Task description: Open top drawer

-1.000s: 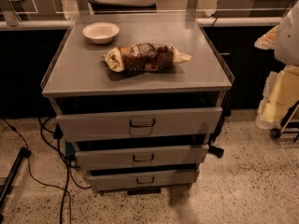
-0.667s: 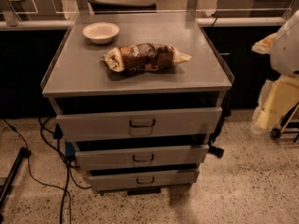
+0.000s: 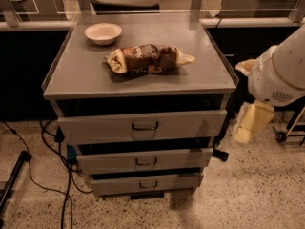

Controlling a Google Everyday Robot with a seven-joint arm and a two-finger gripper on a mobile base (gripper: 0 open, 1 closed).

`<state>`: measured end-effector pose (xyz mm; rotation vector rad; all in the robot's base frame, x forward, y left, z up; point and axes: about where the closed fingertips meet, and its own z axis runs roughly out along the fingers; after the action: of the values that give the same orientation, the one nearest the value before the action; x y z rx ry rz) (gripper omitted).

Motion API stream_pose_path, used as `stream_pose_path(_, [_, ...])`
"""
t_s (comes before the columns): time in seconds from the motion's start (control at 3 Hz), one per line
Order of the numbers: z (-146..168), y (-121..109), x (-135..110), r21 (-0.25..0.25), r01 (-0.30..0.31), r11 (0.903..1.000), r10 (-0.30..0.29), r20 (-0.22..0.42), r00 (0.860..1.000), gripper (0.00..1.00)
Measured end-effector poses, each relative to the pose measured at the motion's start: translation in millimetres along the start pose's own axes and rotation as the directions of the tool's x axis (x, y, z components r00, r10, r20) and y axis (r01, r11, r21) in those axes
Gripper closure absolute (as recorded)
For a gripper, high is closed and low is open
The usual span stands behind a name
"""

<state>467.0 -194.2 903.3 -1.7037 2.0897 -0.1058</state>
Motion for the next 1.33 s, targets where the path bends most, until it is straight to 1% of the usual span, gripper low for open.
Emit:
stream_pose_path(0.33, [32.6,1.1,-4.0,-0.027,0.004,0.9996,-0.004,0.027,1.000,0.00])
stream_pose_path(0.67, [66.1,5.7,-7.1,-0.076,0.003,0.9971,0.001,0.042,0.999,0.00])
stream_pose_path(1.0, [98.4,13.3,-10.6,-0.123,0.001,0.9924,0.007,0.064,0.998,0.00])
stream_pose_path(1.33, [98.5,13.3,-10.5,-0.123,0.002,0.9924,0.006,0.064,0.998,0.00])
